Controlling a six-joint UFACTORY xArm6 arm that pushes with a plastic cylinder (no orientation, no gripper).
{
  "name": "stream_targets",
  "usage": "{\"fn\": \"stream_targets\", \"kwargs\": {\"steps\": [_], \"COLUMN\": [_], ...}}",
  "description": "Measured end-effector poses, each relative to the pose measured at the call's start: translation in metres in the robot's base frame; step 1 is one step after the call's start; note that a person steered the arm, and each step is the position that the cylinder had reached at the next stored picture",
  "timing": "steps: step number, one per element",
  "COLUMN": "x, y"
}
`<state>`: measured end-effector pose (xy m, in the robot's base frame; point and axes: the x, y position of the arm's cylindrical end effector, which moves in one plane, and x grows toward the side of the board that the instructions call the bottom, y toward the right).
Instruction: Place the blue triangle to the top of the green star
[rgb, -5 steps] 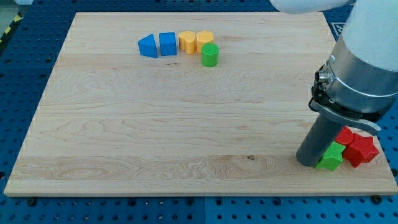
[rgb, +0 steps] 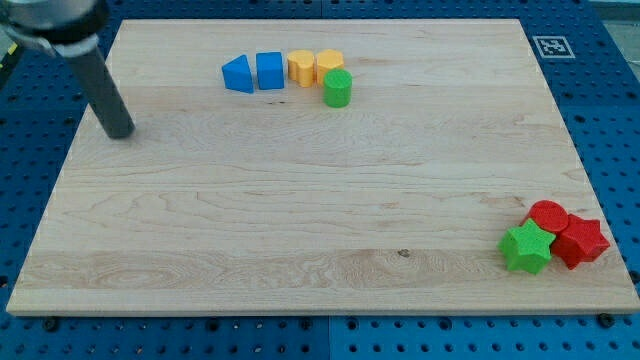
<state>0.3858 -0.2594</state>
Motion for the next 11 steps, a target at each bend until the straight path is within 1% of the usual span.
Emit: {"fn": "stream_targets", "kwargs": {"steps": [1, 2, 3, 4, 6, 7, 9, 11], "x": [-0.067, -0.093, -0.093, -0.088, -0.038, -0.027, -0.027, -0.023], "y": [0.003, 0.063, 0.108, 0.139, 0.148, 0.153, 0.202, 0.272]}}
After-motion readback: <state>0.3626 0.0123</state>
